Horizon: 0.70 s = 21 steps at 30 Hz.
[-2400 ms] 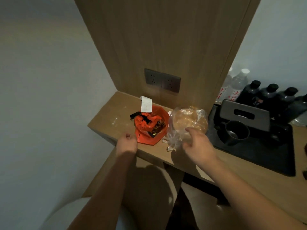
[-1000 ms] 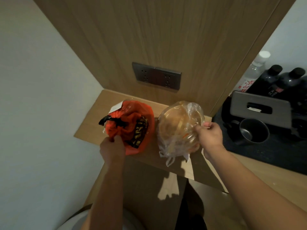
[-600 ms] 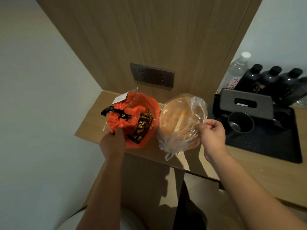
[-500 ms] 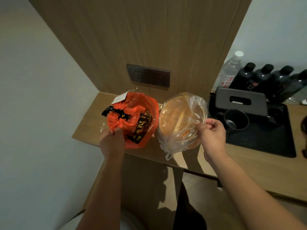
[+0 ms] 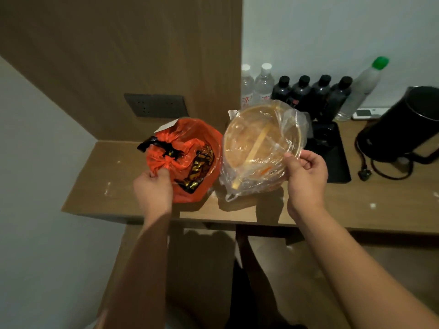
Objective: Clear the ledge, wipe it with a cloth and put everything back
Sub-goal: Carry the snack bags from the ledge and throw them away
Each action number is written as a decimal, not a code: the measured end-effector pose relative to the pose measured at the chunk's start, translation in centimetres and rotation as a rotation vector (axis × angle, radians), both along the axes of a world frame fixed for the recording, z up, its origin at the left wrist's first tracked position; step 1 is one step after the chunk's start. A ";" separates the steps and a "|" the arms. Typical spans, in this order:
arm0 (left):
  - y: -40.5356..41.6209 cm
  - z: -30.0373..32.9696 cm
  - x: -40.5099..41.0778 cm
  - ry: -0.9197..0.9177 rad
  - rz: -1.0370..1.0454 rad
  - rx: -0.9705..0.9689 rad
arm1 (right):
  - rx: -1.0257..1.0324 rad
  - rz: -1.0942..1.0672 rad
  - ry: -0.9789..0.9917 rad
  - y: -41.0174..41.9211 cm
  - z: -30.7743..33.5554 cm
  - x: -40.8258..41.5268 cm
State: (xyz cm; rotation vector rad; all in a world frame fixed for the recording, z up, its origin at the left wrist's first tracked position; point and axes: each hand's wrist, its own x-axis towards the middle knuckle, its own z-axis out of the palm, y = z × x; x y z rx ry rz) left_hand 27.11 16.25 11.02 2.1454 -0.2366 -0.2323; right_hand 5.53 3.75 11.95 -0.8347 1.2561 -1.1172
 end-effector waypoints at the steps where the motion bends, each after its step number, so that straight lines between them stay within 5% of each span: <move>1: -0.4 0.3 -1.3 -0.018 -0.030 -0.006 | 0.001 -0.022 -0.015 0.0 0.2 -1.5; 21: -14.1 4.5 -33.8 -0.182 -0.753 -0.108 | -0.026 -0.779 -0.166 3.5 2.4 -38.0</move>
